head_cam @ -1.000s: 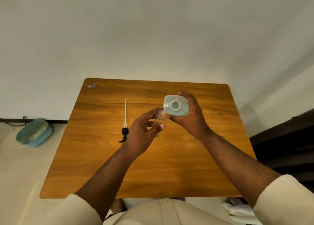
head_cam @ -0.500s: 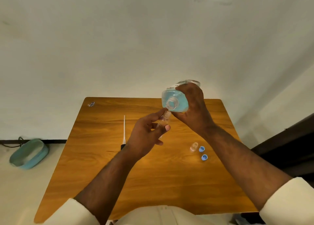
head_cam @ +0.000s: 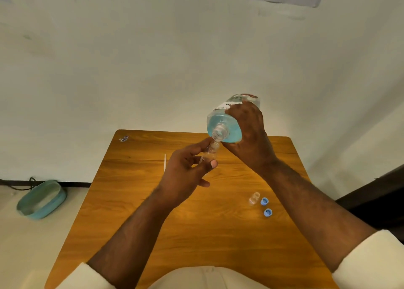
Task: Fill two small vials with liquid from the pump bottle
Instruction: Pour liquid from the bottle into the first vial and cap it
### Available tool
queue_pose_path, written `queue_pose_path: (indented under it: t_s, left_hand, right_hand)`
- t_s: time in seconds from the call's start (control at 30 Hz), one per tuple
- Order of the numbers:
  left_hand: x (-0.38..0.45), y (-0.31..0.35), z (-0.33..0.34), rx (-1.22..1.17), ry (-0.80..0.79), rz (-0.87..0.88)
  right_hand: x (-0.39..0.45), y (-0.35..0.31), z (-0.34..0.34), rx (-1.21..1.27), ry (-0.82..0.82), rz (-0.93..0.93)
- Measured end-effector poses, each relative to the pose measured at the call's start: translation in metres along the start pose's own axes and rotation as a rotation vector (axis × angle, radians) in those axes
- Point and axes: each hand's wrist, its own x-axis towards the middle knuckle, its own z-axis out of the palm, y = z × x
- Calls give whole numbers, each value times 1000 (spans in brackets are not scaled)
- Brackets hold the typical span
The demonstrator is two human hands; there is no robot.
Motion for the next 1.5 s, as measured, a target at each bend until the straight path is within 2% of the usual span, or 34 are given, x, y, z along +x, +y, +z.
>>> queue_pose_path:
  t_s: [0.3, 1.5]
  left_hand:
    - [3, 0, 2, -89, 0, -5]
    - [24, 5, 6, -132, -43, 70]
  right_hand:
    - [5, 5, 0, -63, 12, -41]
    - [24, 16, -12, -154, 67, -100]
